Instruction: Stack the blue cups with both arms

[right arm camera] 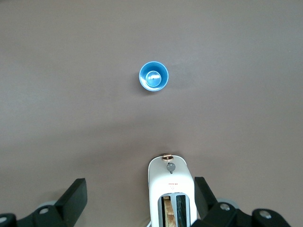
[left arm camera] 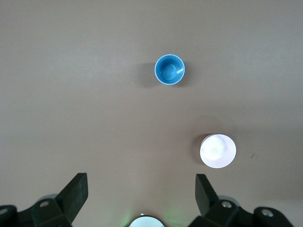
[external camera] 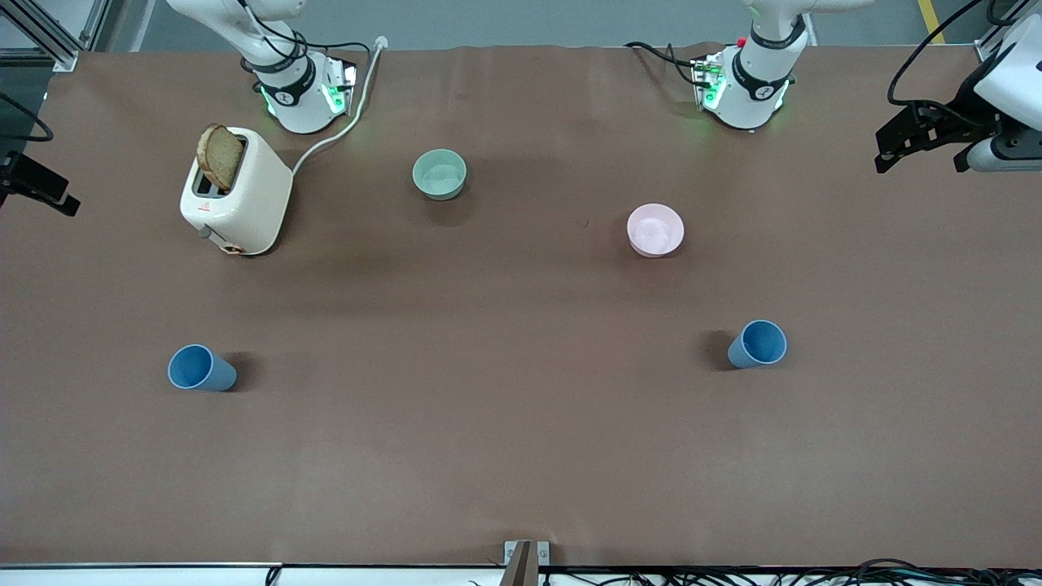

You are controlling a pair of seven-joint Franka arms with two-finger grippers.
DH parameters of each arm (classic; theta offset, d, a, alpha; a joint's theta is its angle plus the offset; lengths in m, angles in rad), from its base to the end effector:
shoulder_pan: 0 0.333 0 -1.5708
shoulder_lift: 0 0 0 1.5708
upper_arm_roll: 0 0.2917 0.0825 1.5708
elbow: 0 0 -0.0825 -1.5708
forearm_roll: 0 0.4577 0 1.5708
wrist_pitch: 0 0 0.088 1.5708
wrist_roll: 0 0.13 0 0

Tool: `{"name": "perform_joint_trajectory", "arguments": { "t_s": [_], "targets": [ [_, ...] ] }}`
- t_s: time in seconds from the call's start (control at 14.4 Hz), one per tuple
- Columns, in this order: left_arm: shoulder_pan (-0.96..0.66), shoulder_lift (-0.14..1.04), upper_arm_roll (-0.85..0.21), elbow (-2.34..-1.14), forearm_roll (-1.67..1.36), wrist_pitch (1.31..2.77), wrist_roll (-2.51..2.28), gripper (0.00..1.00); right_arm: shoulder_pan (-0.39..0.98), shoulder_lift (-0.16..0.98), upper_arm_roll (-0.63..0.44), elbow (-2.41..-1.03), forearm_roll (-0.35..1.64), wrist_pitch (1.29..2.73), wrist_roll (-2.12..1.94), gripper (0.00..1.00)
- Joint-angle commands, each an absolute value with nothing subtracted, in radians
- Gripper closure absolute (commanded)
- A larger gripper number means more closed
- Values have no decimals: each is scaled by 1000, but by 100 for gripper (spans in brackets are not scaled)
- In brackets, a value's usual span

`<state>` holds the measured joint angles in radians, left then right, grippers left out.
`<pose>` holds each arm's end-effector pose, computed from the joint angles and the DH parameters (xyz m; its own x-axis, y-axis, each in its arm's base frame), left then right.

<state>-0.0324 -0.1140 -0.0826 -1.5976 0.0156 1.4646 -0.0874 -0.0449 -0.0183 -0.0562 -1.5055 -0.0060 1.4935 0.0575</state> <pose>0.5793 -0.0672 0.6224 0.9995 -0.0252 -0.0171 -0.0257 -0.9993 -0.0265 0.6119 -0.0632 0.6171 0.9874 -0.1584 0.0065 -0.1584 -0.9874 0.0046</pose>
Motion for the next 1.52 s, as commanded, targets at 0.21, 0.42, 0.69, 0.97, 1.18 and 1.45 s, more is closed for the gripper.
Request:
{"name": "perform_joint_trajectory", "arguments": {
  "t_s": [0.21,0.42,0.69,0.97,1.18,1.45],
  "targets": [
    [-41,-55,-78,-1496,21,1442,-101,0,-58,-14,-44,-1499,-8,1483,55,0],
    [-29,35,-80,-1489,3,1469,-87,0,-78,66,-48,-1500,-12,1514,29,0],
    [-26,185,-78,-1545,14,1697,-98,0,-124,216,-52,-1512,-11,1653,-107,0],
    [-35,322,-77,-1632,15,1934,-117,0,-124,351,-54,-1632,-11,1964,-127,0],
    [-31,374,-77,-1718,29,2044,-135,0,-127,411,-54,-1703,-20,2139,-181,0],
    [-34,432,-78,-1773,37,2120,-138,16,-158,498,-54,-1745,-18,2294,-270,0]
  ]
}}
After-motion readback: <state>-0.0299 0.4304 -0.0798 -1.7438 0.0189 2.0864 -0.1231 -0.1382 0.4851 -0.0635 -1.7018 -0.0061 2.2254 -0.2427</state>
